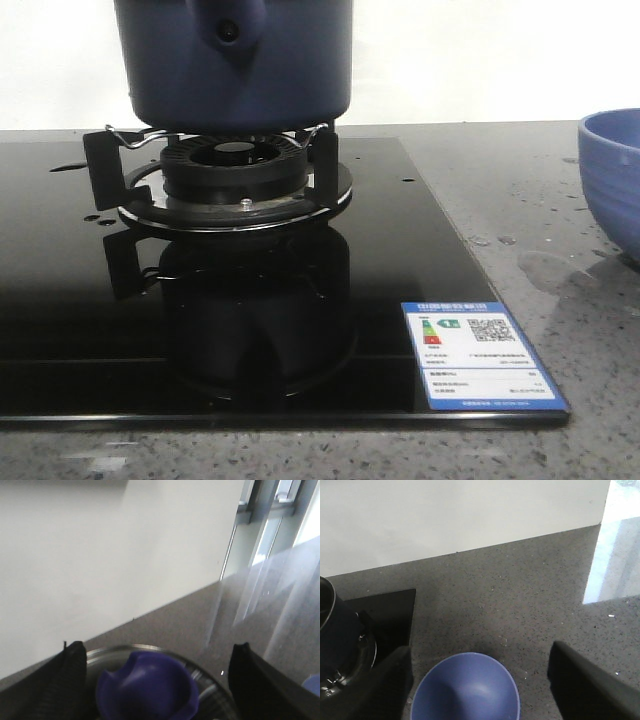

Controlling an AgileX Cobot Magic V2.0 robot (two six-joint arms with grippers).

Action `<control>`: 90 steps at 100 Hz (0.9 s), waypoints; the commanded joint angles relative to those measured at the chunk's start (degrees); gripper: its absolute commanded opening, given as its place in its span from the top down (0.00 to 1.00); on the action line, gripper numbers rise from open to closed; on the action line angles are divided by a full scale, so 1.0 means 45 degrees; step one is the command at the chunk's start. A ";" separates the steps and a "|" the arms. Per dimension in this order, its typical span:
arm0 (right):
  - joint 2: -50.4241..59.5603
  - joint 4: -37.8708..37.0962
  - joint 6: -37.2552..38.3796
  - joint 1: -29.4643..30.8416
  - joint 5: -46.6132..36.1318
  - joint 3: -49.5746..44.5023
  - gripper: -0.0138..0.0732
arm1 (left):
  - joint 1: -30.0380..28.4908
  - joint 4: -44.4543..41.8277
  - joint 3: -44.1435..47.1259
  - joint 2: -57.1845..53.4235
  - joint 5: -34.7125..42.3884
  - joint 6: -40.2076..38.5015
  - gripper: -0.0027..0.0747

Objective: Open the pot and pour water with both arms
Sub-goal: 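Lower the glass lid onto the saucepan with the left gripper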

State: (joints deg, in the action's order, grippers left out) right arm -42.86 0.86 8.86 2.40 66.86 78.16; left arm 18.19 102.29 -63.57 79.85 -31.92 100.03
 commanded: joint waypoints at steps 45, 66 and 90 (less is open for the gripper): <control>0.5517 0.0293 -0.0804 -0.0479 -0.3688 -0.6493 0.92 | -0.1005 -0.6058 0.3916 -0.9749 -0.0358 -0.6465 0.99; 0.7585 0.0293 -0.1297 -0.0479 -0.4584 -0.8002 0.92 | -0.1005 -0.8970 0.7132 -1.3678 0.0485 -0.9978 0.99; 0.8093 0.0293 -0.1297 -0.0479 -0.4645 -0.8141 0.92 | -0.1005 -0.9280 0.8587 -1.6367 0.0622 -1.0114 0.99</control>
State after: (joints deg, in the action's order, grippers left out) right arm -5.58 2.20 3.82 0.45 50.92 40.56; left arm 13.95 58.77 -24.51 8.13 -32.41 55.48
